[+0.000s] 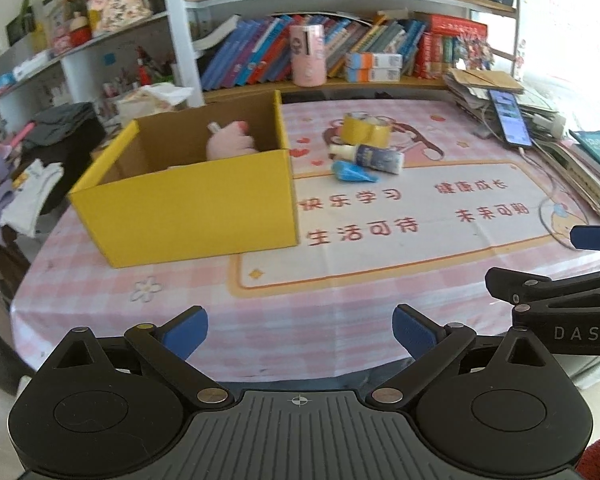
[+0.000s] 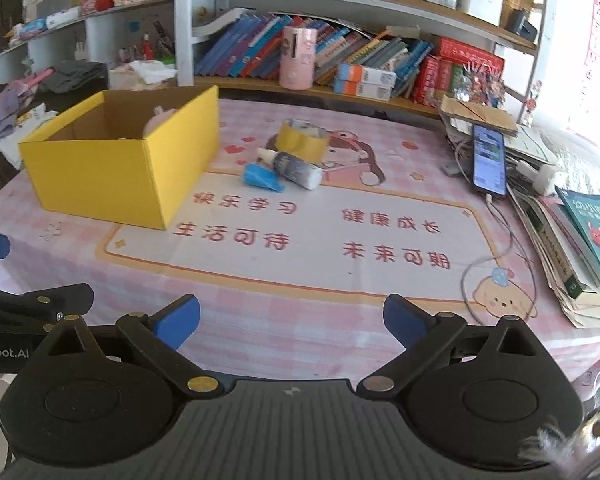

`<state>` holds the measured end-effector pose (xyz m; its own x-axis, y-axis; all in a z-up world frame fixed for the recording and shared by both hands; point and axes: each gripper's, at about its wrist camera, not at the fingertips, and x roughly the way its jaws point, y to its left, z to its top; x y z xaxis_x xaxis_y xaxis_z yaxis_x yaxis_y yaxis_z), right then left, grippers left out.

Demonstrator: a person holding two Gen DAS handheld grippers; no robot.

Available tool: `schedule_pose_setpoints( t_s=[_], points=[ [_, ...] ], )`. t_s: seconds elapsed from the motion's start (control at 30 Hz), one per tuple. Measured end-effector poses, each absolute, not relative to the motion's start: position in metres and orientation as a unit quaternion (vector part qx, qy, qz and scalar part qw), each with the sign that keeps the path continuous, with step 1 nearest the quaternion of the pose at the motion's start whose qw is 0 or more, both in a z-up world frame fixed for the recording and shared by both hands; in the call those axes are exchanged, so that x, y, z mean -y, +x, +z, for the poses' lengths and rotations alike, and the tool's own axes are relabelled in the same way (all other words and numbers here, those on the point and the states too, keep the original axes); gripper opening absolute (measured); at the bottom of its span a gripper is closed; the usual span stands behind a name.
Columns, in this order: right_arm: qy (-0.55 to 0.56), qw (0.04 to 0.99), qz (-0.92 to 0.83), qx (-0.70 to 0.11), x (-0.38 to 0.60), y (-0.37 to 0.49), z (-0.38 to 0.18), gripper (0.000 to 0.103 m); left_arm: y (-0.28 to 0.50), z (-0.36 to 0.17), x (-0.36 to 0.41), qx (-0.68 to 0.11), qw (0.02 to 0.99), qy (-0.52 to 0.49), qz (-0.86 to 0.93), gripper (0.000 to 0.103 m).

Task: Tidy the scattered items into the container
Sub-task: 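Move both tools toward the spray bottle and blue packet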

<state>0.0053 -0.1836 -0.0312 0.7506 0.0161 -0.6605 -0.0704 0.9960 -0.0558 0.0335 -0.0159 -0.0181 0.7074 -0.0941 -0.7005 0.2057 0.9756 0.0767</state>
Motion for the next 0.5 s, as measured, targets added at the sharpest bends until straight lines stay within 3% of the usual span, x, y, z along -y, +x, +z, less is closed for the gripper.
schedule_pose_setpoints(
  t_s=[0.5],
  points=[
    [-0.029,0.927,-0.021,-0.375,0.237,0.041,-0.045,0.097,0.080,-0.036,0.071,-0.390,0.906,0.078,-0.143,0.100]
  ],
)
